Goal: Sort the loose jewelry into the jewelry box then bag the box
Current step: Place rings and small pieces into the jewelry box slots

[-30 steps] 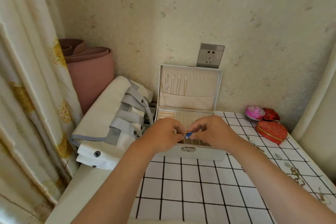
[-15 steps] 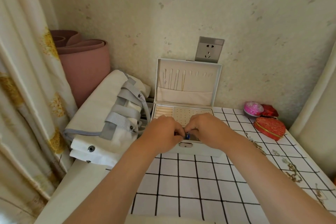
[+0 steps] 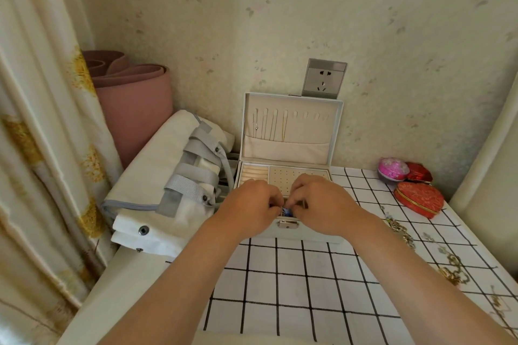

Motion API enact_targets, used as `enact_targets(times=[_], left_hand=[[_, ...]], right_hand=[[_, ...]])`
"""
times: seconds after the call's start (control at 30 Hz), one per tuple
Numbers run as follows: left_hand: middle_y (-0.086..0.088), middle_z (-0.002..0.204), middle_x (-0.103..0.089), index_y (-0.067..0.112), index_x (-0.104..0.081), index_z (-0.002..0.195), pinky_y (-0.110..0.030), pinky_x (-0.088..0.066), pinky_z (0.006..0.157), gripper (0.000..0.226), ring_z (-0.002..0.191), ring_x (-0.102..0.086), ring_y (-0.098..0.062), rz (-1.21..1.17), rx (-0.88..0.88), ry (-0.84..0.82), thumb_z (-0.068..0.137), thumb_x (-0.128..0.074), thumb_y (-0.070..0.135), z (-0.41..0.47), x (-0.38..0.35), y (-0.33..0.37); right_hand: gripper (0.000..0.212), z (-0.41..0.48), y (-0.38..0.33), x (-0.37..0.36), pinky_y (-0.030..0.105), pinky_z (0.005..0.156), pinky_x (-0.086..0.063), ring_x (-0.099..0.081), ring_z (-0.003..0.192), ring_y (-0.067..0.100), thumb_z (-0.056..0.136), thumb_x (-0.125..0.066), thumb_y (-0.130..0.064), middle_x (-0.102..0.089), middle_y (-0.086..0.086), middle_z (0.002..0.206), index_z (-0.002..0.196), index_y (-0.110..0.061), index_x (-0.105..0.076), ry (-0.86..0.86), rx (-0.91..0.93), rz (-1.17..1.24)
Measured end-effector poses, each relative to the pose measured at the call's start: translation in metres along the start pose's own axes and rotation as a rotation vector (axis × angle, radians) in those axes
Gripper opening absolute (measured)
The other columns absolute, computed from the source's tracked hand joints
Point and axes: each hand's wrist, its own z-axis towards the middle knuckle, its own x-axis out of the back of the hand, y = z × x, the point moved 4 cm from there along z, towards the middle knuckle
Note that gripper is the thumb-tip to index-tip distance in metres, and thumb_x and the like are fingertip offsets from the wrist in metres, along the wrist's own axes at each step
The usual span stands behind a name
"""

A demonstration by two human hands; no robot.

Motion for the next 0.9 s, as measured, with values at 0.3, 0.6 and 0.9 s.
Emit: enact_targets(times=[0.3,0.6,0.9], left_hand=[[0.007,0.106,-0.055,0.043,-0.066,0.118,-0.040,-0.046,0.093,0.027,0.109,-0.044,-0.014,0.078,-0.048,-0.076,0.093,-0.059,0.035,-0.001,-0.009,0.001],[0.008,0.104,-0.060,0.033,-0.073,0.104,-0.033,-0.048,0.089,0.022,0.106,-0.048,-0.011,0.065,-0.042,-0.002,0.098,-0.053,0.027,0.006,-0.014,0.007],[0.009,0.098,-0.061,0.033,-0.076,0.095,-0.032,-0.051,0.084,0.021,0.103,-0.050,-0.010,0.037,0.008,0.039,0.093,-0.059,0.021,0.015,-0.018,0.003]], right_hand=[[0.023,0.001,0.032,0.010,0.031,0.091,-0.050,-0.059,0.102,0.010,0.095,-0.060,-0.017,-0.062,-0.013,0.110,0.104,-0.032,-0.074,0.149,-0.158,0.231],[0.029,-0.001,0.055,0.006,0.027,0.085,-0.046,-0.058,0.101,0.010,0.099,-0.055,-0.031,-0.062,-0.008,0.120,0.127,-0.030,-0.064,0.202,-0.331,0.152],[0.029,0.011,0.044,-0.003,0.037,0.078,-0.053,-0.062,0.093,0.023,0.104,-0.045,-0.030,-0.058,0.001,0.112,0.114,-0.019,-0.070,0.163,-0.305,-0.009]])
